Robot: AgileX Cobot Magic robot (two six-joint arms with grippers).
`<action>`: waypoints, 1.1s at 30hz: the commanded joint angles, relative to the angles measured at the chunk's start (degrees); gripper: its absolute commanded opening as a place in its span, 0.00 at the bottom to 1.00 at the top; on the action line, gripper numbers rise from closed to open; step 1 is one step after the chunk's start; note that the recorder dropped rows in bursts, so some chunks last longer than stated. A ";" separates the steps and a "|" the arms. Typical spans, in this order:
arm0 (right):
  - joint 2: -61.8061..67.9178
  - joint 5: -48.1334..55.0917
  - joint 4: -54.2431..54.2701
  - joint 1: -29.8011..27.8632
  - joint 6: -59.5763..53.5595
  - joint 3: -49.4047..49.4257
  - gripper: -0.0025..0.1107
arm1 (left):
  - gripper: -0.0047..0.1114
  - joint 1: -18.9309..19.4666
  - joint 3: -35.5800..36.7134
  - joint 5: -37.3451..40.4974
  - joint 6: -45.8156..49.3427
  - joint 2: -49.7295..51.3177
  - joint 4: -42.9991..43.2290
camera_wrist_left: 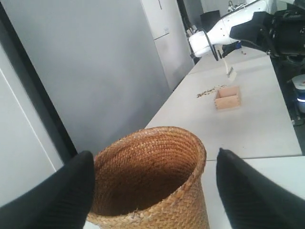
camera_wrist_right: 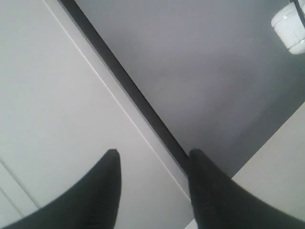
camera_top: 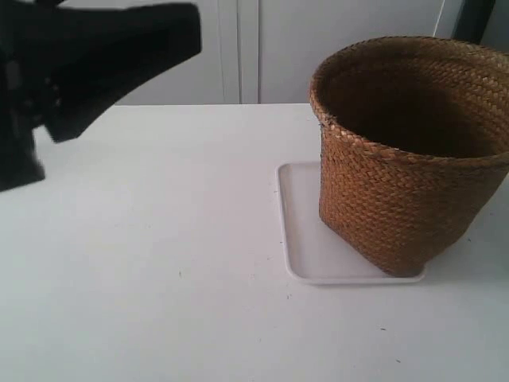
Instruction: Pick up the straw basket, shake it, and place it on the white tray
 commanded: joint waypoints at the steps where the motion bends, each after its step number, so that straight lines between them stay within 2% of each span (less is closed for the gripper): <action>1: -6.68 -1.91 0.71 -0.54 0.14 4.75 0.37 | 0.68 -0.16 5.93 -1.02 0.69 -7.45 -1.39; 8: -12.07 -2.03 3.94 -0.54 0.03 8.25 0.37 | 0.68 -0.16 15.36 -0.71 -0.16 -20.72 -1.39; 14: -12.19 -1.40 3.96 -0.54 0.03 8.25 0.37 | 0.68 -0.16 24.66 -8.03 -0.66 -30.13 -1.39; 20: -12.19 -1.40 3.96 -0.54 0.03 8.25 0.37 | 0.68 -0.16 31.06 -8.58 -9.12 -32.56 -1.39; 24: -12.19 -1.40 3.96 -0.54 0.03 8.25 0.37 | 0.67 -0.16 32.53 -8.95 -13.41 -32.54 -1.39; 31: -12.19 -1.40 3.96 -0.54 0.03 8.25 0.37 | 0.67 -0.16 32.42 -4.27 -13.52 -32.54 -1.39; 32: -12.19 -1.40 3.96 -0.54 0.03 8.25 0.37 | 0.67 -0.16 32.18 0.18 -8.28 -32.54 -1.39; 33: -12.19 -1.40 3.96 -0.54 0.03 8.25 0.37 | 0.67 -0.16 31.96 6.08 0.59 -32.54 2.16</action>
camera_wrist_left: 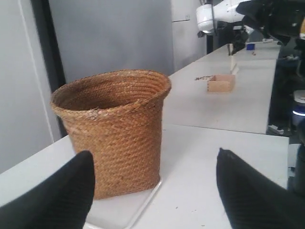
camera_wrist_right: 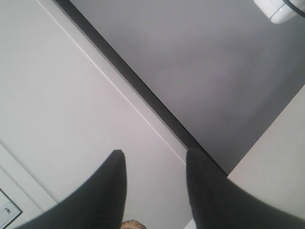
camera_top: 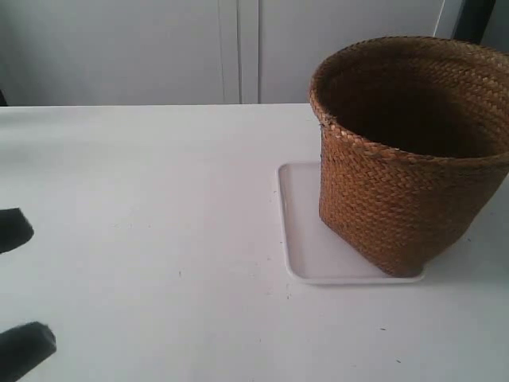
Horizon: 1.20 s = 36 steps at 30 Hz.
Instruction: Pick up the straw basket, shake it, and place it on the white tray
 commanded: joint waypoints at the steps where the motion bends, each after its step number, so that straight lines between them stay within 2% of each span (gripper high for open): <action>1: -0.19 0.24 -0.51 -0.54 -0.11 0.23 0.37 | 0.67 -0.16 -0.23 16.82 20.28 -0.39 4.69; 2: -0.19 0.24 -0.51 -0.54 -0.11 0.23 0.37 | 0.67 -0.16 -0.39 20.67 21.88 -0.39 5.20; 4: -0.19 0.24 -0.51 -0.54 -0.11 0.23 0.37 | 0.67 -0.16 -0.39 18.49 21.44 -0.26 1.97; 5: -0.19 0.24 -0.51 -0.54 -0.11 0.23 0.37 | 0.67 -0.16 -0.39 15.24 18.98 0.29 0.98; 8: -0.19 0.24 -0.51 -0.54 -0.11 0.23 0.37 | 0.67 -0.16 -0.39 -3.91 -0.10 -0.71 4.21; 10: -0.19 0.24 -0.51 -0.54 -0.11 0.23 0.37 | 0.67 -0.16 -0.39 -12.80 -17.99 -0.94 13.81; 12: -0.19 0.24 -0.51 -0.54 -0.11 0.23 0.37 | 0.67 -0.16 -0.39 -17.60 -35.78 -0.94 28.10; 19: -0.19 0.24 -0.51 -0.54 -0.11 0.23 0.37 | 0.67 -0.16 -0.47 -24.32 -67.41 -0.94 64.13; 22: -0.19 0.24 -0.51 -0.54 -0.11 0.23 0.37 | 0.67 -0.30 -0.47 -22.09 -69.87 -0.94 72.81; 27: -0.19 0.24 -0.51 -0.54 -0.11 0.23 0.37 | 0.67 -0.30 -0.47 -22.18 -66.86 -0.94 75.32; 30: -0.19 0.24 -0.51 -0.54 -0.11 0.23 0.37 | 0.67 -0.30 -0.47 -24.90 -69.17 -0.94 75.32; 33: -0.19 0.24 -0.51 -0.54 -0.11 0.23 0.37 | 0.67 -0.06 -0.47 -26.22 -79.79 -1.89 80.28; 36: -0.19 0.35 -0.50 -0.54 -0.11 0.23 0.37 | 0.67 1.48 -0.47 -26.02 -98.47 -3.61 90.77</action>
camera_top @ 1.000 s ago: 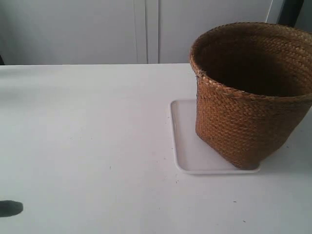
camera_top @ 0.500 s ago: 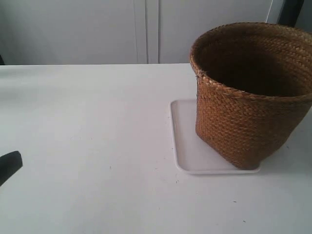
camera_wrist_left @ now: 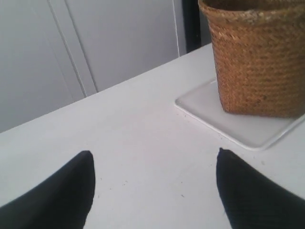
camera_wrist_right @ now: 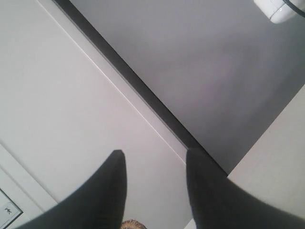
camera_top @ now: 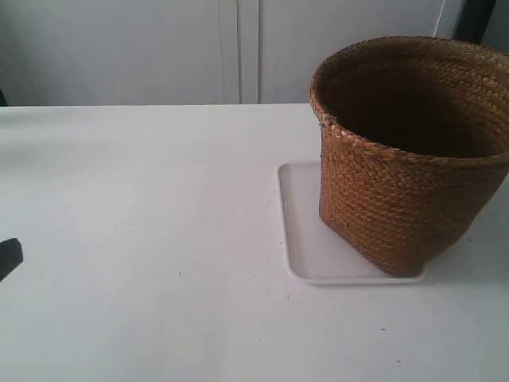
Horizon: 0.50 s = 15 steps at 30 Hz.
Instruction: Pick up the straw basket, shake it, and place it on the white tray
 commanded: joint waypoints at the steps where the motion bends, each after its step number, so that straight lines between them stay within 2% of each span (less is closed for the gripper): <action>1: -0.19 0.35 -0.61 -0.54 -0.11 0.23 0.37 | 0.67 2.14 -0.25 -0.79 -24.96 -2.51 12.97; 4: -0.19 0.20 -0.61 -0.54 -0.11 0.23 0.37 | 0.67 4.24 -0.24 1.21 -37.20 -4.24 21.98; 8: -0.19 0.20 -0.61 -0.54 -0.11 0.23 0.37 | 0.67 5.37 0.05 8.09 -38.94 -4.39 22.85; 11: -0.19 0.20 -0.61 -0.54 -0.11 0.23 0.37 | 0.67 5.89 2.51 8.97 -38.60 -5.14 23.76; 15: -0.19 0.20 -0.61 -0.54 -0.11 0.23 0.37 | 0.67 12.38 6.48 8.54 -42.92 -10.00 23.23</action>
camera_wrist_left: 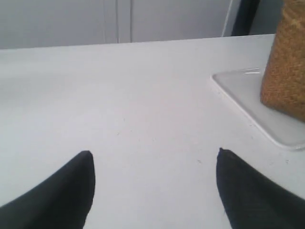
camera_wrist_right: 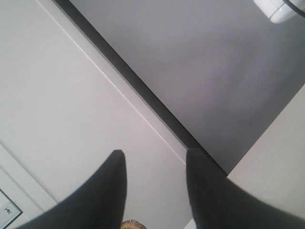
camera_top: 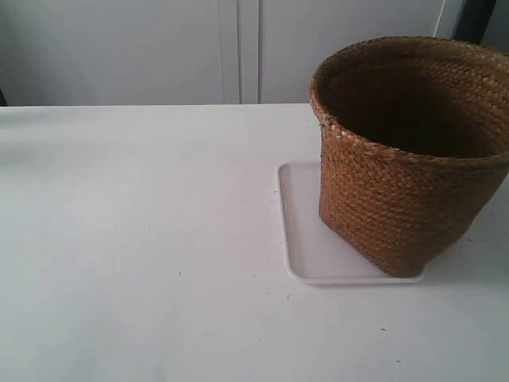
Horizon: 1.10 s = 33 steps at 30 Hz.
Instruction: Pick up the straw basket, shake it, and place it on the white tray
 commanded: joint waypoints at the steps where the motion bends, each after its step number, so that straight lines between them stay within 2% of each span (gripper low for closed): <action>1: -0.19 0.20 -0.61 -0.54 -0.11 0.23 0.37 | 0.67 7.50 4.73 -1.09 -5.54 -5.01 0.10; 5: -0.19 0.20 -0.61 -0.54 -0.11 0.23 0.37 | 0.67 15.34 10.59 -6.34 -5.79 -8.07 0.10; 7: -0.19 0.20 -0.61 -0.54 -0.11 0.23 0.37 | 0.67 18.77 11.97 -6.34 -4.33 -8.82 0.10; 10: -0.19 0.19 -0.71 -0.54 -0.11 0.23 0.37 | 0.67 21.94 11.97 2.69 -2.58 -10.64 0.10; 13: -0.19 0.19 -0.58 -0.54 -1.51 0.23 0.37 | 0.67 22.92 11.97 7.11 -1.20 -12.14 0.32; 20: -0.19 0.19 -0.58 -0.54 -1.30 0.23 0.37 | 0.67 22.92 11.97 7.21 6.10 -12.14 0.32; 33: -0.19 0.19 -0.58 -0.54 -1.30 0.23 0.37 | 0.67 22.92 11.97 7.21 6.31 -12.14 0.32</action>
